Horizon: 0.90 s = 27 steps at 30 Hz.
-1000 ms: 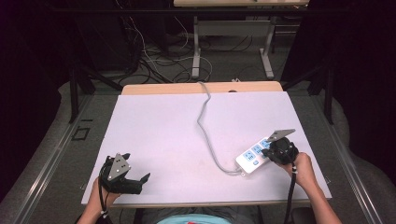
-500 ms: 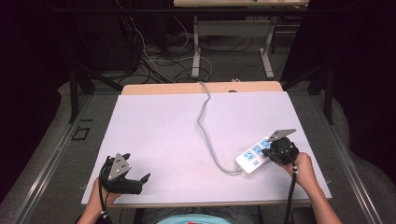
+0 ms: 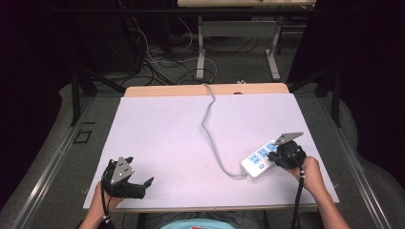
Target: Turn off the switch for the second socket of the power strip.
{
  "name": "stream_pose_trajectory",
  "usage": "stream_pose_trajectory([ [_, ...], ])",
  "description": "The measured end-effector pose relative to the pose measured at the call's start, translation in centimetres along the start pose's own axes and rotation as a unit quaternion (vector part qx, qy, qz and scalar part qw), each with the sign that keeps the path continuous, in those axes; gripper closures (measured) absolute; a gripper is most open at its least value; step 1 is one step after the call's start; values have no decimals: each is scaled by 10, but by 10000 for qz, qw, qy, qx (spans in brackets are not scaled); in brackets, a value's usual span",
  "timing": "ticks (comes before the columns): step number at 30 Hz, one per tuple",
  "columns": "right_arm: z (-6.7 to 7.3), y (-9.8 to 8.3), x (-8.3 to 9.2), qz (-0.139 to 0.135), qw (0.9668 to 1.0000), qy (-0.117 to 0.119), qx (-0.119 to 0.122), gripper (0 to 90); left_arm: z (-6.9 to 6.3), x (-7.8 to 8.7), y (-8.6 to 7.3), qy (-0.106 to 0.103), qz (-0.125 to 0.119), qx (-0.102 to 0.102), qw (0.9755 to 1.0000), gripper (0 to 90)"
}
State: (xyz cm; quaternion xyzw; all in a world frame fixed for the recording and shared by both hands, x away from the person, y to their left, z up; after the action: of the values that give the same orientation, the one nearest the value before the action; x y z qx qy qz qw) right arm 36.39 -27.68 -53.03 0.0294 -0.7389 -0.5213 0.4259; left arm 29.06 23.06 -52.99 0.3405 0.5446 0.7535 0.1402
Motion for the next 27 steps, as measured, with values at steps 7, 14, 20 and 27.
stream_pose_trajectory([
  [7,2,4,6,-188,9998,16,-42,692,0,0,0,10,-2,25,10000,15],
  [14,8,9,15,-390,9991,139,-63,483,0,0,0,13,-4,2,10000,15],
  [20,15,9,20,-432,9987,228,-120,263,0,1,0,20,-10,15,10000,15],
  [27,22,6,27,-451,9982,339,-190,152,0,1,0,17,-8,18,10000,15],
])
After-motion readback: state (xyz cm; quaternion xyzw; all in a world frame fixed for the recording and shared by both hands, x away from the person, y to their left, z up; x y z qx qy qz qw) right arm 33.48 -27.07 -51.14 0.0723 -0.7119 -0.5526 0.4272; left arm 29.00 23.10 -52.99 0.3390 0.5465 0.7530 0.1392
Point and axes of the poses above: each handheld gripper's, and its own axes: x roughly backward along the jaws, y roughly out of its top, z roughly to its left, the point moved 2 cm from there along -x, roughly forward along the jaws, and after that the axes turned 15 degrees about -z, right-handed, at the moved point
